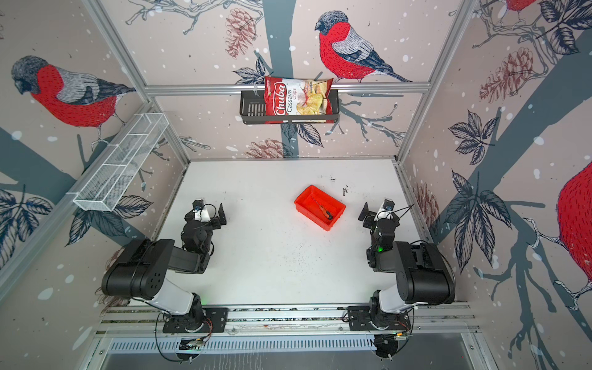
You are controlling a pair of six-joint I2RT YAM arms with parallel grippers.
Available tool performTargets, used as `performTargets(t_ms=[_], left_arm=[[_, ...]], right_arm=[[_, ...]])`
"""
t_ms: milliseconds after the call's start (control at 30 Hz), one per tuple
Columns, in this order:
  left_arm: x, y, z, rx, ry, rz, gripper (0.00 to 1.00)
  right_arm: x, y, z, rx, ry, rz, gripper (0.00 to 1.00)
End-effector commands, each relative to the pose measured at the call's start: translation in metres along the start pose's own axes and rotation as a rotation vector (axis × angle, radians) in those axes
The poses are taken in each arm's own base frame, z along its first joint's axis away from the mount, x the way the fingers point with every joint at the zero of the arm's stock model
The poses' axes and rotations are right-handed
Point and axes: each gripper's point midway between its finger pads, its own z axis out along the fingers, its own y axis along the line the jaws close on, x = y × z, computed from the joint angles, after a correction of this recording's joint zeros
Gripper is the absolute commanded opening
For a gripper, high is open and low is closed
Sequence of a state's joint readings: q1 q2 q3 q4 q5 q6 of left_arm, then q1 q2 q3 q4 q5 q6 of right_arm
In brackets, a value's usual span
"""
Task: Put the screwdriver in the bin
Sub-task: Reset both arms
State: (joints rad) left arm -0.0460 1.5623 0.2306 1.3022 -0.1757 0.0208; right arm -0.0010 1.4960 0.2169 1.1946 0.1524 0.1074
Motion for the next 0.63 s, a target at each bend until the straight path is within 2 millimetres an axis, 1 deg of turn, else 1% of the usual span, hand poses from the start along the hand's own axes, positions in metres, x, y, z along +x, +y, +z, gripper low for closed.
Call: performTargets(t_ms=[0, 600], left_arm=[[-0.0035, -0.0007, -0.0002, 0.008, -0.012, -0.02, 0.98], [-0.004, -0.0024, 0.0003, 0.011, -0.014, -0.015, 0.98]], right_arm=[[-0.0072, 0.0015, 0.0008, -0.004, -0.026, 0.0, 1.0], [-0.0072, 0.0011, 0.0009, -0.003, -0.025, 0.0, 0.99]])
